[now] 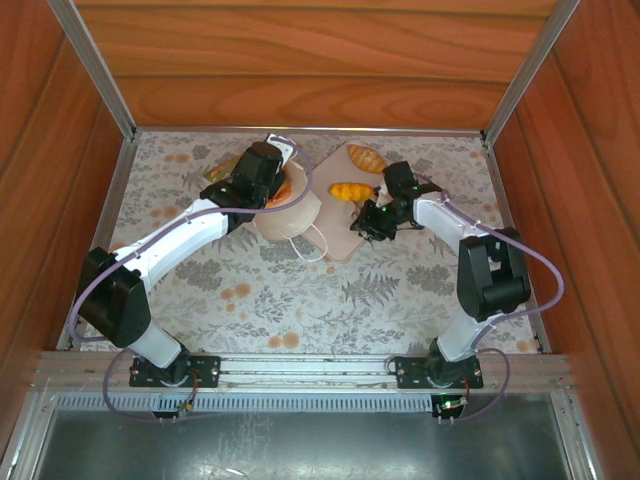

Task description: Take the fake bread out of the paper bag

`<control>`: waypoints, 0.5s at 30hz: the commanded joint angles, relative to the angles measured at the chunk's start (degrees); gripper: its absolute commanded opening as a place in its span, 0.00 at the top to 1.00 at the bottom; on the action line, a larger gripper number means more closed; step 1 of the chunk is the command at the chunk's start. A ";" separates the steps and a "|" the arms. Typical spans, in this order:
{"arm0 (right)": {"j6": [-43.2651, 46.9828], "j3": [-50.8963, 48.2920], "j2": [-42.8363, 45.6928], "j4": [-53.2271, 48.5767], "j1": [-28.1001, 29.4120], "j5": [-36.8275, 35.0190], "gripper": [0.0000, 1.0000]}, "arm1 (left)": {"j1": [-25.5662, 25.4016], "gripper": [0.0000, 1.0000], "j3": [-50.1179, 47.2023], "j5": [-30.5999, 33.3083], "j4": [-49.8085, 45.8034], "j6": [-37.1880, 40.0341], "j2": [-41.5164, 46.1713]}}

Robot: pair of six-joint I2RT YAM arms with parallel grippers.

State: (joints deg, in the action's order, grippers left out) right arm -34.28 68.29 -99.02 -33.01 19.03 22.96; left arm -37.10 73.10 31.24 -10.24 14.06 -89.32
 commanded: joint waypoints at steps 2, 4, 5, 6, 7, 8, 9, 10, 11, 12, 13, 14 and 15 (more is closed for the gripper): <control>2.43 5.29 -2.83 -0.77 -0.46 -2.39 0.66 | -0.29 1.00 -0.02 0.66 0.68 -0.36 1.69; 3.06 7.27 -4.42 -1.24 -0.46 -3.13 0.66 | -0.33 1.00 0.20 0.66 0.68 -0.35 1.48; 3.47 8.22 -5.29 -1.42 -0.55 -3.15 0.66 | -0.33 1.00 0.28 0.55 0.68 -0.35 1.31; 3.92 9.32 -6.22 -1.55 -0.53 -3.10 0.67 | -0.30 1.00 0.37 0.46 0.67 -0.35 1.13; 4.21 10.27 -6.96 -1.79 -0.51 -3.27 0.67 | -0.34 1.00 0.44 0.34 0.67 -0.35 1.06; 4.62 11.37 -7.86 -2.06 -0.53 -3.36 0.67 | -0.33 1.00 0.53 0.30 0.66 -0.35 0.94; 5.19 12.52 -8.78 -2.43 -0.54 -3.33 0.67 | -0.27 1.00 0.55 0.26 0.70 -0.35 0.86; 5.51 13.51 -9.50 -2.64 -0.54 -3.45 0.67 | -0.33 1.00 0.53 0.22 0.71 -0.35 0.81; 5.78 14.53 -10.37 -2.96 -0.57 -3.53 0.67 | -0.32 1.00 0.55 0.22 0.66 -0.33 0.75; 6.13 15.68 -11.17 -3.30 -0.56 -3.43 0.67 | -0.34 1.00 0.55 0.26 0.66 -0.35 0.72; 6.39 16.58 -11.80 -3.71 -0.52 -3.36 0.67 | -0.33 1.00 0.55 0.30 0.61 -0.35 0.71; 6.59 17.41 -12.58 -3.96 -0.51 -3.29 0.67 | -0.28 1.00 0.55 0.31 0.65 -0.35 0.64; 6.77 18.11 -13.18 -4.18 -0.53 -3.29 0.67 | -0.29 1.00 0.51 0.31 0.59 -0.35 0.66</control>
State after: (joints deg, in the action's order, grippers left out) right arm -29.82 83.68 -111.09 -35.46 19.00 19.59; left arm -37.10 73.10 31.22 -10.24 14.09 -89.32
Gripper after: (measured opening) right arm 0.329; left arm 0.050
